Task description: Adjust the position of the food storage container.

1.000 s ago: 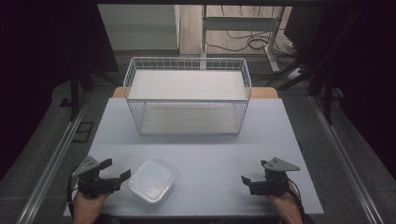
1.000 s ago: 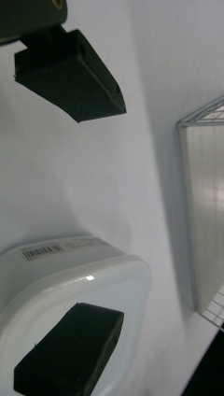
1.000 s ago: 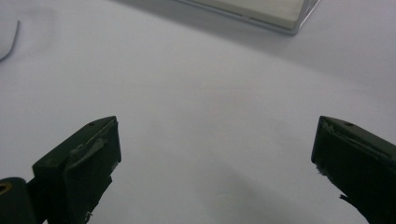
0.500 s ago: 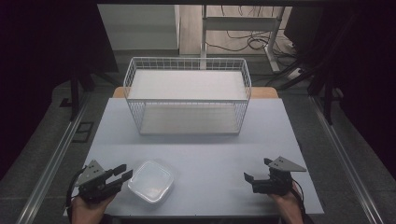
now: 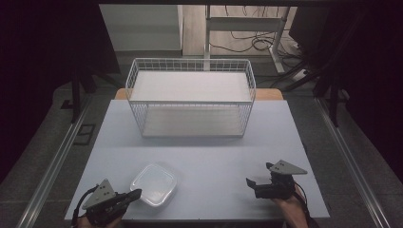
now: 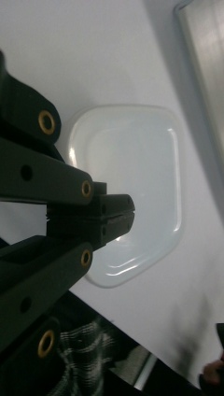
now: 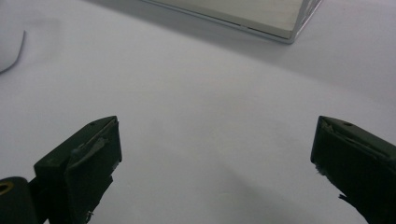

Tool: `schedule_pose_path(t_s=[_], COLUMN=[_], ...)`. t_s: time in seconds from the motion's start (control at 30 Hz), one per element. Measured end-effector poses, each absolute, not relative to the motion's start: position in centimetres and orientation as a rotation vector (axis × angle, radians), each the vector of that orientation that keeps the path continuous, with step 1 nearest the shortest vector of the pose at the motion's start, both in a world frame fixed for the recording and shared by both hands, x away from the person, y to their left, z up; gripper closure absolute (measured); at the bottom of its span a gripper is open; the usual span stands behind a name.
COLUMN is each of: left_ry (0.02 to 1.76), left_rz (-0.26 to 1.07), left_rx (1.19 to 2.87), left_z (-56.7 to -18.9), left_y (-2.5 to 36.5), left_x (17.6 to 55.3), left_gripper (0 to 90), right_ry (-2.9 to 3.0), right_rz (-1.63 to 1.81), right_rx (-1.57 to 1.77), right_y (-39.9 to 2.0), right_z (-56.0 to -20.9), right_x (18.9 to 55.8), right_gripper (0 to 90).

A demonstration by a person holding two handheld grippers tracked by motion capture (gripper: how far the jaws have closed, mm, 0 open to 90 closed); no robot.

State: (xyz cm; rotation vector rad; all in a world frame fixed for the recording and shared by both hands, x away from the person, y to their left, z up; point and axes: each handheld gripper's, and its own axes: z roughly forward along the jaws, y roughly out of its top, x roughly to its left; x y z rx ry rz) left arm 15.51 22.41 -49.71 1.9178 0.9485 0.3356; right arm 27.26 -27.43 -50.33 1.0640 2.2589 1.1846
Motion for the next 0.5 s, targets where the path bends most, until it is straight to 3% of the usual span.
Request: schedule_pose_path(t_s=[0.5], left_ry=[0.922], left_rz=[0.276], left_rx=[1.953], left_z=[-50.6], left_y=[21.2], left_x=[15.6], left_gripper=[90.0], right_ry=[2.242], right_rz=[1.195], right_rx=[1.008], right_y=[-26.9], right_z=[-50.1], right_x=[26.9], right_gripper=[1.6])
